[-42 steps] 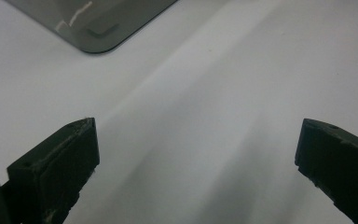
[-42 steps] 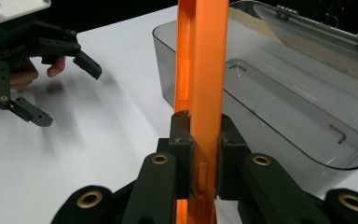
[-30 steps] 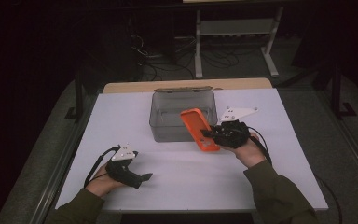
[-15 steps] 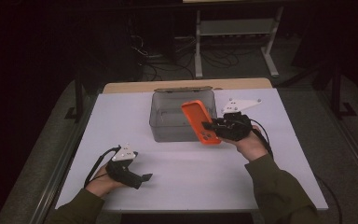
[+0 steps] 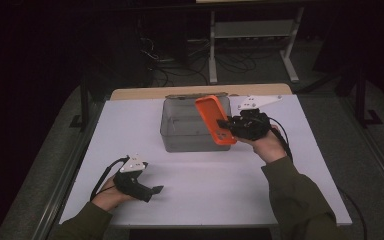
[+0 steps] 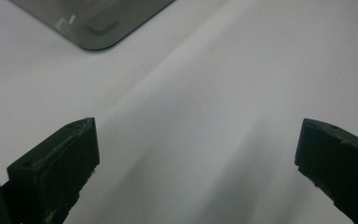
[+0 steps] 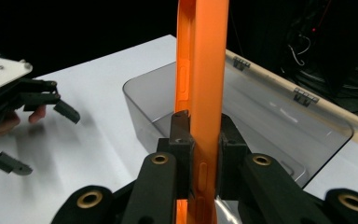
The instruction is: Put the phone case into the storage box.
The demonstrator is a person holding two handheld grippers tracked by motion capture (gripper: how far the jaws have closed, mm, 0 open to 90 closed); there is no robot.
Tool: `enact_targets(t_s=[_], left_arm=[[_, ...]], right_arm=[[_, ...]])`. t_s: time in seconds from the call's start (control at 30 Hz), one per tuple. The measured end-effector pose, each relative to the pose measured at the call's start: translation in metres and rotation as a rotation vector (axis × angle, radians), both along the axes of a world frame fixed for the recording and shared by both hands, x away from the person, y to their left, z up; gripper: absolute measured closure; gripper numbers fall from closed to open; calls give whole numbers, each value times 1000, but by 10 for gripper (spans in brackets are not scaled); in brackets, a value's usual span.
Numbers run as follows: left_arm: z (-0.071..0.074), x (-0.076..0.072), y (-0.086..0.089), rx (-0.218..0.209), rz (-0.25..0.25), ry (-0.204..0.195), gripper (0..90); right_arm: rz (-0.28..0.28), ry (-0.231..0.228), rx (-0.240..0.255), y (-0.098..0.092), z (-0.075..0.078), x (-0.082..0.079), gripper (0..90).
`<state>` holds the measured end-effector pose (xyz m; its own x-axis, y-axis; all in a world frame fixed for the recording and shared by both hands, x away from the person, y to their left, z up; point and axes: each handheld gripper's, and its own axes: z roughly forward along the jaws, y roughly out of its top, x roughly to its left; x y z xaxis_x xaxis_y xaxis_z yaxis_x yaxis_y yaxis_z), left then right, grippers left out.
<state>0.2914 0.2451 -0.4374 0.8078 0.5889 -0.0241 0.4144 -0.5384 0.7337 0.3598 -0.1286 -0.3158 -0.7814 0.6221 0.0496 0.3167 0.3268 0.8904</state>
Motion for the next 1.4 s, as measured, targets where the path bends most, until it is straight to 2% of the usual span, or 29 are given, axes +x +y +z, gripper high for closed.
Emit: enact_targets(t_s=[0.37, 0.83, 1.2, 1.4], left_arm=[[0, 0, -1, 1, -3, -2, 0], [0, 0, 0, -1, -4, -7, 0], [0, 0, 0, -1, -4, -5, 0], [0, -1, -1, 0, -7, -4, 0]], right_arm=[[-27, -10, -8, 2, 16, 16, 790], [-67, -9, -18, 10, 25, 36, 790], [-86, -1, -18, 10, 25, 45, 790], [-88, 15, -38, 12, 21, 51, 790]])
